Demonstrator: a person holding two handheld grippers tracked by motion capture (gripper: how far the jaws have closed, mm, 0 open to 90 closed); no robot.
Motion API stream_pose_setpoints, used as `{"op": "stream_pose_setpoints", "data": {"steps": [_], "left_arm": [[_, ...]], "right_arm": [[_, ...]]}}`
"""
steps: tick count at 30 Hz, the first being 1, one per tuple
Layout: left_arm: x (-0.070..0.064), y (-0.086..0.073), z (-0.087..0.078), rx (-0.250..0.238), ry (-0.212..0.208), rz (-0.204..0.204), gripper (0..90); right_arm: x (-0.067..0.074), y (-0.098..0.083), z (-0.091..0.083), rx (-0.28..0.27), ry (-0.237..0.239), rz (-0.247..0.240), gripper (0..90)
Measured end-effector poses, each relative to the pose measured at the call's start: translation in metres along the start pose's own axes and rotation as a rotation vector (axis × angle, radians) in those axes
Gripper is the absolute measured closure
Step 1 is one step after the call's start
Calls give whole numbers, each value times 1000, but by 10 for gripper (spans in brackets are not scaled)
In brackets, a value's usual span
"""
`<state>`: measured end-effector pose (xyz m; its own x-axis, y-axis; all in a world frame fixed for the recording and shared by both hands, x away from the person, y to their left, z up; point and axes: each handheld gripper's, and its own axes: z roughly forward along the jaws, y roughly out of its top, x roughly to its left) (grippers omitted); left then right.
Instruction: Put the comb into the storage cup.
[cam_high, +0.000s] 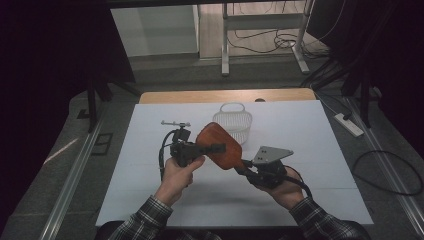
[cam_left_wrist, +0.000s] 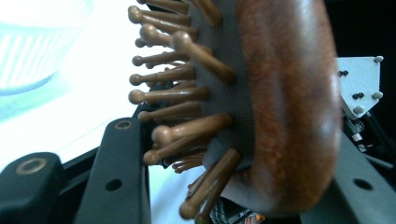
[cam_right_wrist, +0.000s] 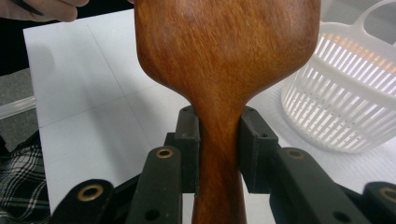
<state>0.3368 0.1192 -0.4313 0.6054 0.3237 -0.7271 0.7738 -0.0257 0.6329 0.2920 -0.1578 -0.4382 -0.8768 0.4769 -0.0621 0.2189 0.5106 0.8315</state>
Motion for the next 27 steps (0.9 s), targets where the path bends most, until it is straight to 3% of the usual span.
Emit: {"op": "stream_pose_setpoints", "data": {"steps": [4,11,18,27], "left_arm": [[-3,1,0,1,8,20,547],[-8,2,1,14,52,63,545],[-12,3,-2,6,86,100,543],[-14,3,-5,4,108,119,541]], "right_arm": [[-1,0,0,-3,3,6,700],[-2,0,0,5,-17,9,571],[-6,-1,0,15,9,27,436],[-8,-3,4,43,27,48,317]]}}
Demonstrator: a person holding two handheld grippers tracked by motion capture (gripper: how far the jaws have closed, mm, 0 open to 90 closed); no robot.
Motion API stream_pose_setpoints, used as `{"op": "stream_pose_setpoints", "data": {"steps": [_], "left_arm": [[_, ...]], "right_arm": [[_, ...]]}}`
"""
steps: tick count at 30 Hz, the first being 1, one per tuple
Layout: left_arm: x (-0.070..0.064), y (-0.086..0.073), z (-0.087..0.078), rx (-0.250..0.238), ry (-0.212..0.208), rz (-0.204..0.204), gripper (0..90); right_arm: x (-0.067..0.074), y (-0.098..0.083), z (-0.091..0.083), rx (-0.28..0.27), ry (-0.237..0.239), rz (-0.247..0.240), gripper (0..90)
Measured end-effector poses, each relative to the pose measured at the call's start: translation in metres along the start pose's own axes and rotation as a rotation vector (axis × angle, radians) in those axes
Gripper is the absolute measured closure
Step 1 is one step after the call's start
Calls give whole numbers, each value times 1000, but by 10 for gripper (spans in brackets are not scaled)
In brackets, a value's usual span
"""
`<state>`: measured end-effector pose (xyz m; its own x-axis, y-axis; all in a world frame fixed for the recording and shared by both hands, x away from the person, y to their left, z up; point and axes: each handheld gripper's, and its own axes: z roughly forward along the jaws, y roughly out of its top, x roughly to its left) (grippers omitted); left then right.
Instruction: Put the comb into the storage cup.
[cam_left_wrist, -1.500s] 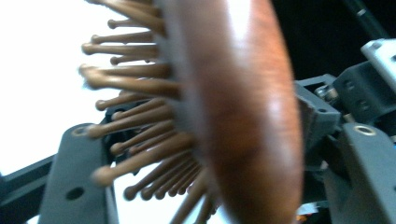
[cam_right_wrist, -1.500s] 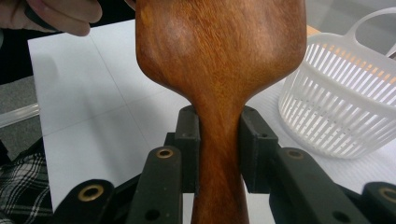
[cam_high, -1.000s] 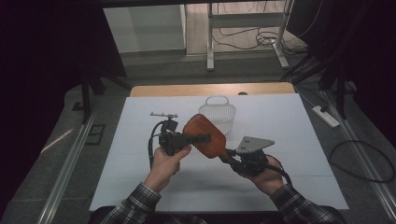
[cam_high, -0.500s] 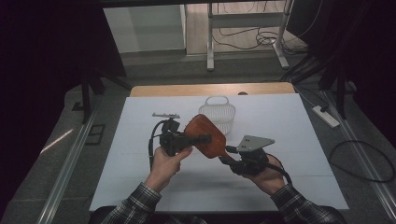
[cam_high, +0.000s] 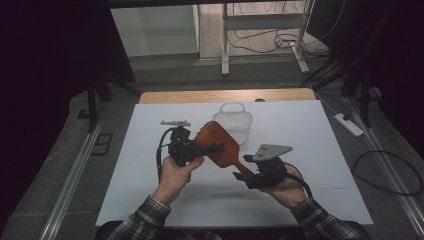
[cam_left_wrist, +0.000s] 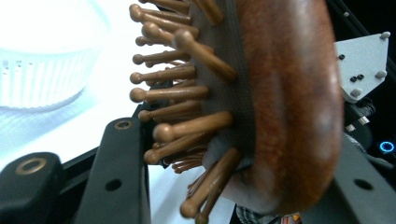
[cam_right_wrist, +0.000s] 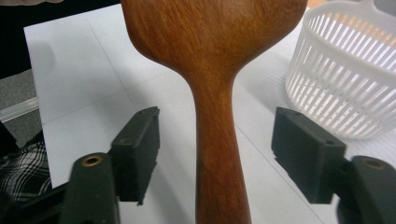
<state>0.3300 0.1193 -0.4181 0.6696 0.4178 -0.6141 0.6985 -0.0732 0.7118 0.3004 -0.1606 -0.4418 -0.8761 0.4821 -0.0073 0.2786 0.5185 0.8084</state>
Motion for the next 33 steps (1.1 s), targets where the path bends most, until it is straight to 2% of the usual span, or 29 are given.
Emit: {"op": "stream_pose_setpoints", "data": {"steps": [4,7,16,21,29,33], "left_arm": [[-1,0,0,3,15,15,540],[-3,0,-1,2,28,30,540],[-7,2,-5,2,69,67,537],[-10,3,-7,9,116,105,536],[-10,4,-9,13,135,111,535],[-9,5,-11,15,152,112,534]], "right_arm": [[-2,-1,0,4,-4,4,265],[-1,-2,-1,10,-31,0,216],[-4,-3,-1,40,-9,34,195],[-7,-4,-2,60,-10,57,140],[-10,-9,-3,84,-22,56,61],[-14,-12,-5,94,-20,73,0]]}}
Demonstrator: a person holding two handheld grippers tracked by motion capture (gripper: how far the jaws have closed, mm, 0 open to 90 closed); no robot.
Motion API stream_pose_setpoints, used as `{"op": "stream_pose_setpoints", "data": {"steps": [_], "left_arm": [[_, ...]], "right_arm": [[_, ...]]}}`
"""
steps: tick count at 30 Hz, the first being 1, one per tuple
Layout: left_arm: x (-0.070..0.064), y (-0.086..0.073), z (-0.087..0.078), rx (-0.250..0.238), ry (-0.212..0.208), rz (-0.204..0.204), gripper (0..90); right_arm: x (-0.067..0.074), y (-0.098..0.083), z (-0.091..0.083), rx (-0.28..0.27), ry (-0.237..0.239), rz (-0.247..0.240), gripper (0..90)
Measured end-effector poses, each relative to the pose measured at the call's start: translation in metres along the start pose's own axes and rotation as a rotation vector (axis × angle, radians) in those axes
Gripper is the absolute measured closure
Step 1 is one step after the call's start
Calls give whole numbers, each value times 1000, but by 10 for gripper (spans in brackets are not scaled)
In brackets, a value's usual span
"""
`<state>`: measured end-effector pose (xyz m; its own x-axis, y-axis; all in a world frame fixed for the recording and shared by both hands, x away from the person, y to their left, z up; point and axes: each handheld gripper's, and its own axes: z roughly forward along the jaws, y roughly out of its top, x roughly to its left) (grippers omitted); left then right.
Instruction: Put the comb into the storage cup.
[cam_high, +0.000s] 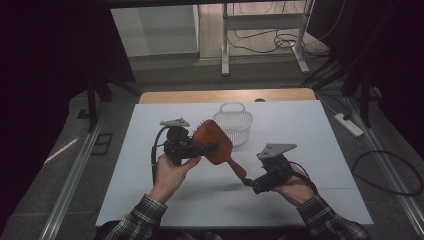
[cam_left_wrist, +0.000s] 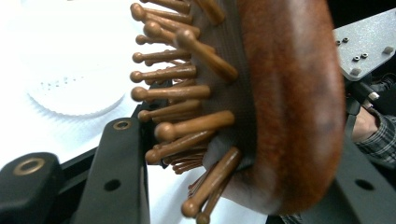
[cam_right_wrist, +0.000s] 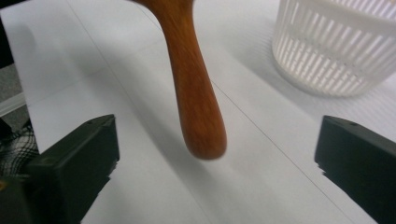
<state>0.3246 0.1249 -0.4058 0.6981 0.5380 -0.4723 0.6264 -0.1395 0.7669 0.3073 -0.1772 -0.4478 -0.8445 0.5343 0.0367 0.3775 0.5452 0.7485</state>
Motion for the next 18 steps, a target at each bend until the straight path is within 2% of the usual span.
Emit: {"op": "stream_pose_setpoints", "data": {"steps": [5,12,18], "left_arm": [[2,0,-1,0,7,-4,534],[5,2,-5,1,20,-4,534],[10,4,-9,-10,27,-15,534]], "right_arm": [[-2,-3,-1,20,-10,4,0],[-8,-7,-5,42,3,31,0],[-10,-10,-8,59,-2,19,0]]}}
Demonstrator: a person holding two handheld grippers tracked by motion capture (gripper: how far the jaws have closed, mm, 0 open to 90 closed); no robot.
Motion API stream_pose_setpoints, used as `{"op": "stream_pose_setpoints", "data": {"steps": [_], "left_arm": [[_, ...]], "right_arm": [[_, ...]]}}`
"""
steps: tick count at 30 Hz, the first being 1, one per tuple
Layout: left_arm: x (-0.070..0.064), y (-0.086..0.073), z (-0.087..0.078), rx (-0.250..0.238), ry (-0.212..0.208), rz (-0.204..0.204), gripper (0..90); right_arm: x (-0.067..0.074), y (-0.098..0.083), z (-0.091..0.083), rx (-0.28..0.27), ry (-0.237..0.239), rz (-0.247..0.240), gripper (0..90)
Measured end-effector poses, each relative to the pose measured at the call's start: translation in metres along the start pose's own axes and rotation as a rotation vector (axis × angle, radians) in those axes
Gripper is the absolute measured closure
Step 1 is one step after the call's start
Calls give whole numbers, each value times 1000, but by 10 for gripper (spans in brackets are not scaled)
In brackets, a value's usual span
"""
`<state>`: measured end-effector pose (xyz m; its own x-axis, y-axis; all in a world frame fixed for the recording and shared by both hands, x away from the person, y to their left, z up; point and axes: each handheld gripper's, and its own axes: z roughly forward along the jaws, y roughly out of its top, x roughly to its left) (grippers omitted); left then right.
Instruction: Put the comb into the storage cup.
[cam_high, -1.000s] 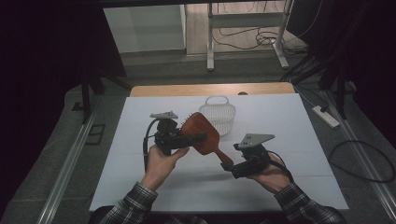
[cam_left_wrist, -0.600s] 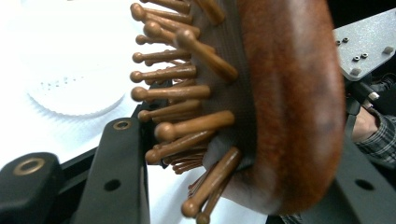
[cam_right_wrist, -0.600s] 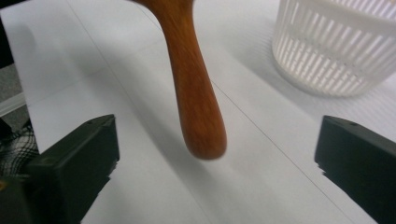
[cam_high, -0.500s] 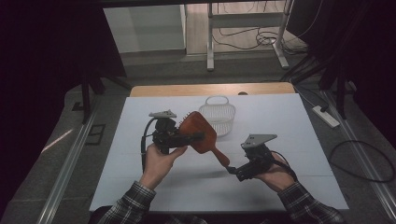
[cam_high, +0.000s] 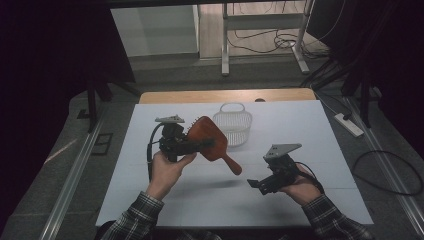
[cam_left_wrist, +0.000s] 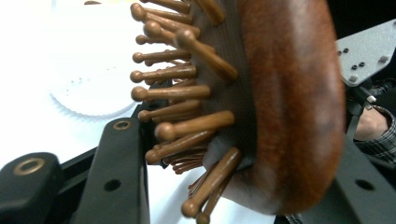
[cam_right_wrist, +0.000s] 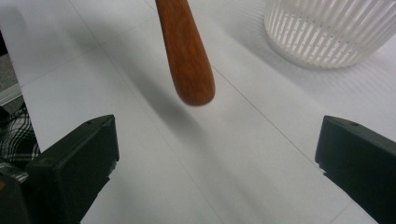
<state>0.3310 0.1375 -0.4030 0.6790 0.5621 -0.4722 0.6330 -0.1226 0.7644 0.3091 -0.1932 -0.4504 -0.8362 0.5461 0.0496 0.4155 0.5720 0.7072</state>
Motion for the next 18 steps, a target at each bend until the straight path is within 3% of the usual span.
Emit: {"op": "stream_pose_setpoints", "data": {"steps": [18], "left_arm": [[9,14,-10,-19,15,-5,534]], "right_arm": [[-11,-14,-18,3,-18,52,4]]}}
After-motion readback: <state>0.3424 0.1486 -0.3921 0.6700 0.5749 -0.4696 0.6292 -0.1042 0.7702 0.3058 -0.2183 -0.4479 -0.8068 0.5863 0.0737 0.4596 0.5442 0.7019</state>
